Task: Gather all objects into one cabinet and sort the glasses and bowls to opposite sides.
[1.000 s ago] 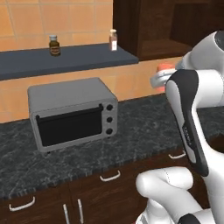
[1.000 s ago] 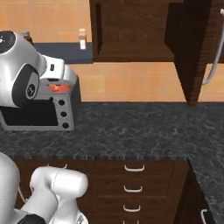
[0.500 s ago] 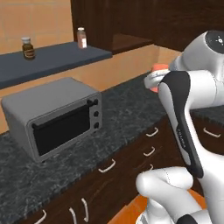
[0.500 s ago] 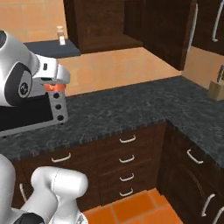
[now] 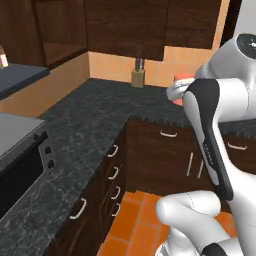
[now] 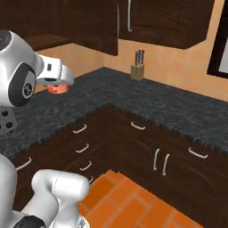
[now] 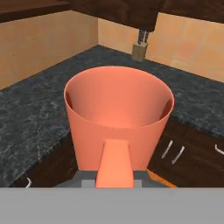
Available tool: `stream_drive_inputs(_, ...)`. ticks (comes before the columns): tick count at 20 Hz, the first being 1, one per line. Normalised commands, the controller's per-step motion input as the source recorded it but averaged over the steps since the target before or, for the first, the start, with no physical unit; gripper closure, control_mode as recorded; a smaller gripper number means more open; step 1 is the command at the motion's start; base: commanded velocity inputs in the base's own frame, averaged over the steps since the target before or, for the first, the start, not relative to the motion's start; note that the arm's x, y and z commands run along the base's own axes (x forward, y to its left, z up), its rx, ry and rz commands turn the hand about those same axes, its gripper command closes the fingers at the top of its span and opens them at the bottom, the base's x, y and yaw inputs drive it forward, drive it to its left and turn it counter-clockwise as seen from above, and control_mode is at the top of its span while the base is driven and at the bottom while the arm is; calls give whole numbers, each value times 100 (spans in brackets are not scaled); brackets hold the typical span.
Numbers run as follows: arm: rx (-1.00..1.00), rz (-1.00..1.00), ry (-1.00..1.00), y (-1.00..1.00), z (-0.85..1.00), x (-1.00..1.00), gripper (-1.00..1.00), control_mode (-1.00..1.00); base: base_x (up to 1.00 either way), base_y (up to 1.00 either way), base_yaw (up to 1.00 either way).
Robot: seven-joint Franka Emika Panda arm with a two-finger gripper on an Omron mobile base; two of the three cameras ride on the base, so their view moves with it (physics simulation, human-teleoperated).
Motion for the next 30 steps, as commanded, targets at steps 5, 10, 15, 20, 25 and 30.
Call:
stream_drive_inputs(5,0,0,0,0,0,0,100,100,-100,-1,-61)
stream_drive_inputs(10,0,0,0,0,0,0,100,100,-55,-31,-63)
stream_drive_inputs(15,0,0,0,0,0,0,100,100,-32,-20,-62)
stream_drive_inputs(20,0,0,0,0,0,0,100,100,6,-16,-48)
stream_drive_inputs(25,0,0,0,0,0,0,100,100,100,13,-17)
stream_drive_inputs(30,0,0,0,0,0,0,100,100,94,-69,-10)
